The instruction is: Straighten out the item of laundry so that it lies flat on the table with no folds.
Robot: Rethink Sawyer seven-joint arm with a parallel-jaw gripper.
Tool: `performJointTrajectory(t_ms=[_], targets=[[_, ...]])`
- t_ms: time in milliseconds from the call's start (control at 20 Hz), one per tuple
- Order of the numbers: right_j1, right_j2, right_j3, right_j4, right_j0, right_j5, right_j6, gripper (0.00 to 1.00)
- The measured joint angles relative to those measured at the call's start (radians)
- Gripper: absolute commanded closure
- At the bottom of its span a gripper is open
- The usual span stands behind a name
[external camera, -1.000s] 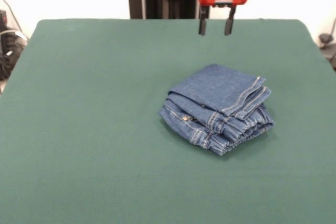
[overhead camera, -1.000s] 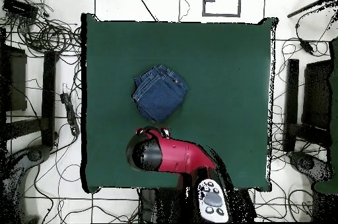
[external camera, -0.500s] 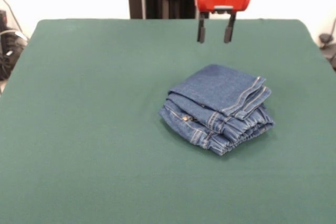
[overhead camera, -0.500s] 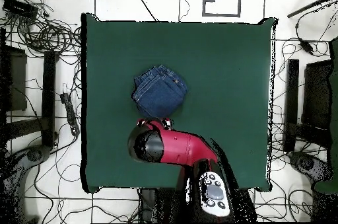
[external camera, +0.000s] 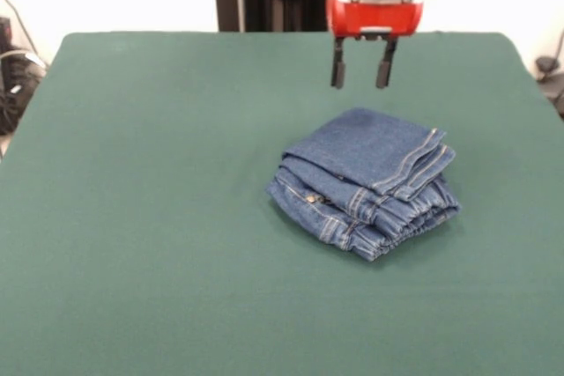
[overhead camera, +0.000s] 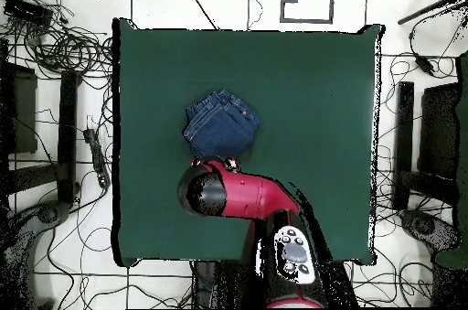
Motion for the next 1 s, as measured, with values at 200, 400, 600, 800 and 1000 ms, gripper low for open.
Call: performJointTrajectory(t_ms=[200,400,600,800,1000], targets=[[0.006,0.000,-0.012,-0.026,0.002,0.000,0.000,0.00],[0.015,0.001,-0.019,-0.048,-0.001,0.000,0.000,0.00],[0.021,0.004,-0.019,-0.067,-0.010,0.000,0.000,0.00],[0.022,0.005,-0.019,-0.074,-0.012,0.000,0.000,0.00],[0.022,0.005,-0.019,-0.081,-0.011,0.000,0.000,0.00]])
